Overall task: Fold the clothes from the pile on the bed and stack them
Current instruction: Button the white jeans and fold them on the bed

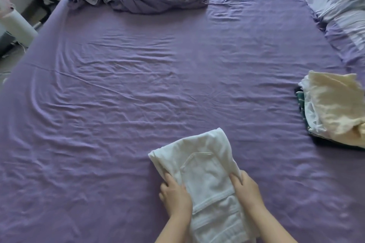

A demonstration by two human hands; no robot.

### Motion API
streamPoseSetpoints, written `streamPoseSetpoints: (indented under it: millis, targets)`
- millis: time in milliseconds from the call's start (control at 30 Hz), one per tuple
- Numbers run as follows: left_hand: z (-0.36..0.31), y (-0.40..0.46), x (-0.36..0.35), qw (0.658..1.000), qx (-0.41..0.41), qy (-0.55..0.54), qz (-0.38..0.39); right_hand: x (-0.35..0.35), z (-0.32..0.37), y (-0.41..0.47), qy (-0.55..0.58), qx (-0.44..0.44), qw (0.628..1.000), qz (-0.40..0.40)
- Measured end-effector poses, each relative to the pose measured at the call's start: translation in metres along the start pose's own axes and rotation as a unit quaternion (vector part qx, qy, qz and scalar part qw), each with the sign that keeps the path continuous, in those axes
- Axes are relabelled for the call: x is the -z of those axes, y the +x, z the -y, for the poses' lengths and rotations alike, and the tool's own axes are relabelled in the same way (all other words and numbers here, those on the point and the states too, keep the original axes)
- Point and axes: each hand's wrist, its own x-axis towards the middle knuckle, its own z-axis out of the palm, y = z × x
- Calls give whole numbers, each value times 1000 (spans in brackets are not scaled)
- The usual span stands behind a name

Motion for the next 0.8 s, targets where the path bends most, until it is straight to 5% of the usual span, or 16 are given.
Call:
streamPoseSetpoints:
  millis: [267, 800]
  targets:
    - [-73, -14, 3, 994, -101, -33, -28, 63, 5, 5, 69, 33, 994, -77]
    - [-382, -118, -108, 945, -298, -116, -73, 370, -34, 113, 90, 89, 970, -208]
